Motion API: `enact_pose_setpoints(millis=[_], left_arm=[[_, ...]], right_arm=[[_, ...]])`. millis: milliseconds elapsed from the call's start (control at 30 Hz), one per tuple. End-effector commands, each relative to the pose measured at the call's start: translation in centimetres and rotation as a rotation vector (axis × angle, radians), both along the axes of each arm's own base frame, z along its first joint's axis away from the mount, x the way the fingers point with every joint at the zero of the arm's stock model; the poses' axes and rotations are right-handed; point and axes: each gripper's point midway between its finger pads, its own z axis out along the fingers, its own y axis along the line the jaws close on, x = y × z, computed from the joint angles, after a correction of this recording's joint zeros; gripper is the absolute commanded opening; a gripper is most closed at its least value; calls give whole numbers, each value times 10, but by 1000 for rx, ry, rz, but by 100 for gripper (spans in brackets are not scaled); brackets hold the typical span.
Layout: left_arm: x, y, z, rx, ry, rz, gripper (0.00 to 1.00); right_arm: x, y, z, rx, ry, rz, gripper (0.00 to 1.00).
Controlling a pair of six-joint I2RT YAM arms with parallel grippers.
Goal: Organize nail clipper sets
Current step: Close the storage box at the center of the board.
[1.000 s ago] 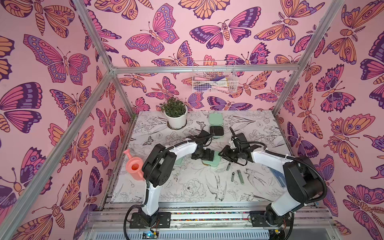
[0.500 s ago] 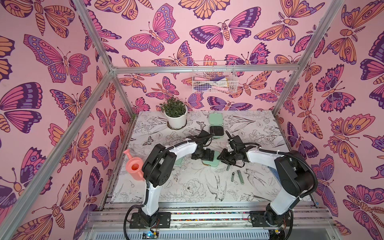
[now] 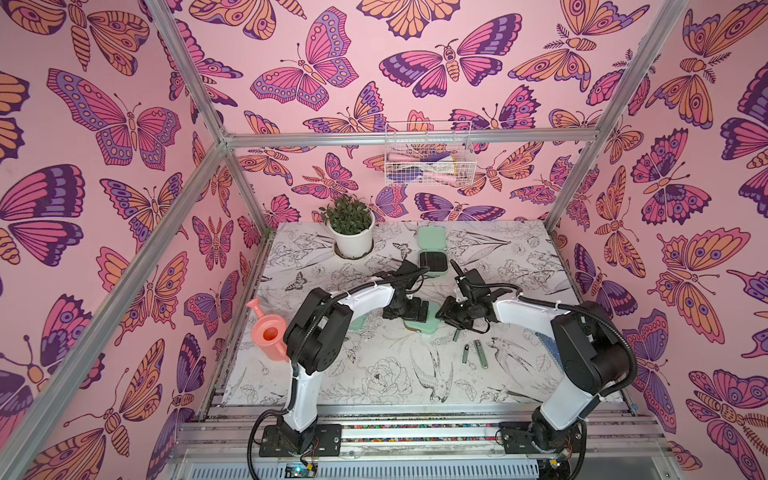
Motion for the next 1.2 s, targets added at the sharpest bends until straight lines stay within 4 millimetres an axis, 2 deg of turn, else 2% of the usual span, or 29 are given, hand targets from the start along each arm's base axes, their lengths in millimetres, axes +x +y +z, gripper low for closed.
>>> enact_pose_setpoints(millis=[0,500,1167], left_arm=[[-27,25,-27,103,109,9,97],[-27,25,-25,101,104,10,97],[-29,26,-25,102,107,6,97]], right_arm=[[1,-5,18,-70,-37,24,40],[1,16,4,-59,-8,54,37],[5,22,-4,-50,-6,49,33]])
